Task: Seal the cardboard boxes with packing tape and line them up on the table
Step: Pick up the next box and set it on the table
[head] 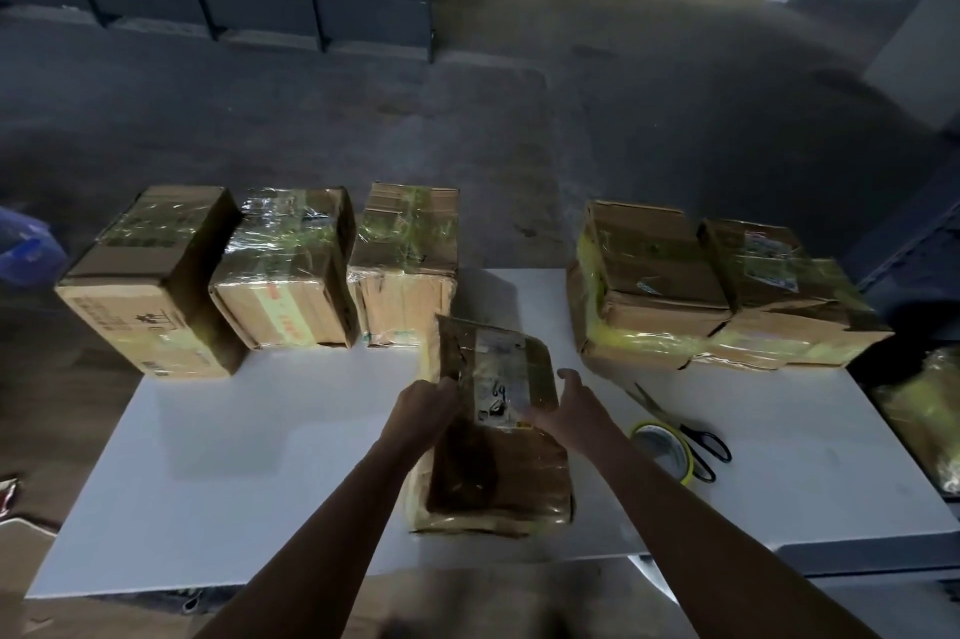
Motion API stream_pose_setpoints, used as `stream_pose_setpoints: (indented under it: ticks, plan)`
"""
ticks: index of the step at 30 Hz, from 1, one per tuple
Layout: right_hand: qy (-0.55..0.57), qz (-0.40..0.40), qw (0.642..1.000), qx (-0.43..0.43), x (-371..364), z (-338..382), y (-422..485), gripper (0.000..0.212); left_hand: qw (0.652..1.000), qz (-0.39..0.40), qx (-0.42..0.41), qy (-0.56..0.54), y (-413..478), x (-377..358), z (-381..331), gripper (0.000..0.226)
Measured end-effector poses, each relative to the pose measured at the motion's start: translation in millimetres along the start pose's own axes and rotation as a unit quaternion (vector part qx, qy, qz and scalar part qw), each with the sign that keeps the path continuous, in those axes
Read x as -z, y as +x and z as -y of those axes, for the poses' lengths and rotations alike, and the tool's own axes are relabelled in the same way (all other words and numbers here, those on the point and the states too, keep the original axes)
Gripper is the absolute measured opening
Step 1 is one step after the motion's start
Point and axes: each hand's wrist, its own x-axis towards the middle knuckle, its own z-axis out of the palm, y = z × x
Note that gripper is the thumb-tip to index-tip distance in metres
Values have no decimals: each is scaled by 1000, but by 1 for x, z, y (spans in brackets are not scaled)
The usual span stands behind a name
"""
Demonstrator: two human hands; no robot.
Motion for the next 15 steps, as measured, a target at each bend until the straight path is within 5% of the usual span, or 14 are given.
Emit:
stream_pose_setpoints:
  ticks: [5, 9, 15]
  plan:
    - [0, -6, 1000, 11, -6, 9, 3, 61, 1000, 15, 16, -12, 4, -12, 16, 31]
    - [-35, -9, 999, -20, -14, 16, 2, 75, 996, 77, -41, -2, 9, -19, 21, 28]
    - [-43, -52, 996, -53, -28, 21, 5, 86, 992, 49, -76, 91, 22, -32, 40, 33]
